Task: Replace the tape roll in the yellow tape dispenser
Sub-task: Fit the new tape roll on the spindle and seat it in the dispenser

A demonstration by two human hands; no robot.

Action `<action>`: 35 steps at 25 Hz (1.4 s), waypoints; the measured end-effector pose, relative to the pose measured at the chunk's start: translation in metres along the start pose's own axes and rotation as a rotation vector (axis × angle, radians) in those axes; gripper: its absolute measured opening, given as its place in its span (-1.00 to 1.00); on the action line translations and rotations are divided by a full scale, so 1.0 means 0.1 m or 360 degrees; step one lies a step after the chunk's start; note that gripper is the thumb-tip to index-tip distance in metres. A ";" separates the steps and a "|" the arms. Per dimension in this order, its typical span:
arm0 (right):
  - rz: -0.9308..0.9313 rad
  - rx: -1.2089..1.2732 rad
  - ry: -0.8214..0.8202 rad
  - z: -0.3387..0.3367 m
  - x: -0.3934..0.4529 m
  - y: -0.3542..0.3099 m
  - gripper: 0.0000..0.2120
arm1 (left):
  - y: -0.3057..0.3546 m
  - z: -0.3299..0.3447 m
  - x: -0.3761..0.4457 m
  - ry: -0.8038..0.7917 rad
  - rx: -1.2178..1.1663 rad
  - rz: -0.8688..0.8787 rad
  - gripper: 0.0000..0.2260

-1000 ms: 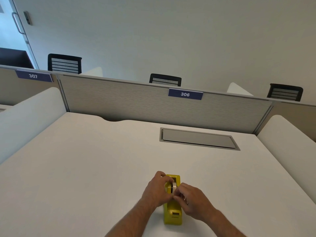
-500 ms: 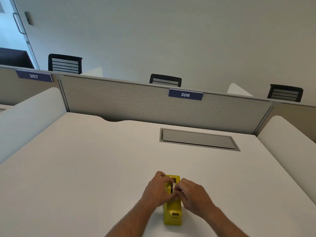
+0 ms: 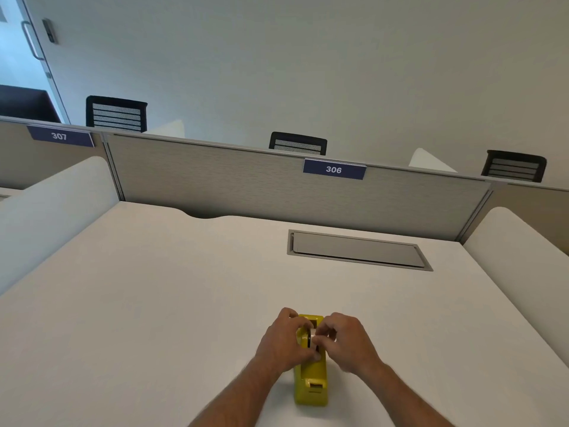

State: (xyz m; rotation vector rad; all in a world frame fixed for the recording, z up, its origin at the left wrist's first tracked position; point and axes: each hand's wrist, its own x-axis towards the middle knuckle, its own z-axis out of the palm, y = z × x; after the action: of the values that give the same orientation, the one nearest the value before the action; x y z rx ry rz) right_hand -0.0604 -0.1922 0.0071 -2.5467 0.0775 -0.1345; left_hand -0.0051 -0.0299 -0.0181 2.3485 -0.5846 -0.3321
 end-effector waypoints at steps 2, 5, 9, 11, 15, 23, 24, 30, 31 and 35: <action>0.0192 0.0207 0.0019 0.01 0.03 -0.03 -0.87 | 0.00 0.00 0.00 0.0006 0.0001 0.0004 -0.43; 0.0365 0.0384 0.0048 0.03 0.08 -0.05 -0.86 | 0.00 0.00 0.00 0.0006 0.0005 0.0000 -0.44; 0.0376 0.0454 0.0075 0.06 0.07 -0.03 -0.93 | 0.00 0.01 0.01 0.0007 -0.0025 -0.0003 -0.43; 0.0316 0.0441 0.0040 0.05 0.03 -0.01 -0.88 | -0.01 0.02 0.00 0.0011 -0.0062 0.0012 -0.44; 0.0135 0.0204 -0.0132 0.00 -0.02 0.00 -0.61 | -0.08 0.01 -0.02 -0.0003 -0.0208 0.0091 -0.42; -0.0108 -0.0235 -0.0275 -0.05 0.02 0.00 -0.55 | -0.15 0.00 -0.05 -0.0057 -0.0384 0.0072 -0.15; -0.0142 -0.0278 -0.0268 -0.05 0.02 -0.01 -0.54 | -0.15 0.00 -0.05 -0.0051 -0.0389 0.0060 -0.14; -0.0286 -0.0223 -0.0136 0.00 0.01 0.03 -0.58 | -0.14 0.00 -0.05 -0.0056 -0.0399 0.0020 -0.15; -0.0289 -0.0178 -0.0111 0.01 0.01 0.04 -0.58 | -0.14 0.00 -0.05 -0.0054 -0.0399 0.0017 -0.15; -0.0305 -0.0059 -0.0049 0.01 0.03 0.03 -0.56 | -0.13 0.02 -0.05 -0.0018 -0.0372 0.0031 -0.20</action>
State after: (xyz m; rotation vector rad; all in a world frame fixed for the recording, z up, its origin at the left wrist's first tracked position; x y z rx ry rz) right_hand -0.0573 -0.1941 0.0045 -2.5885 -0.1780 -0.1691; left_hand -0.0064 -0.0199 -0.0275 2.1171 -0.5427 -0.3835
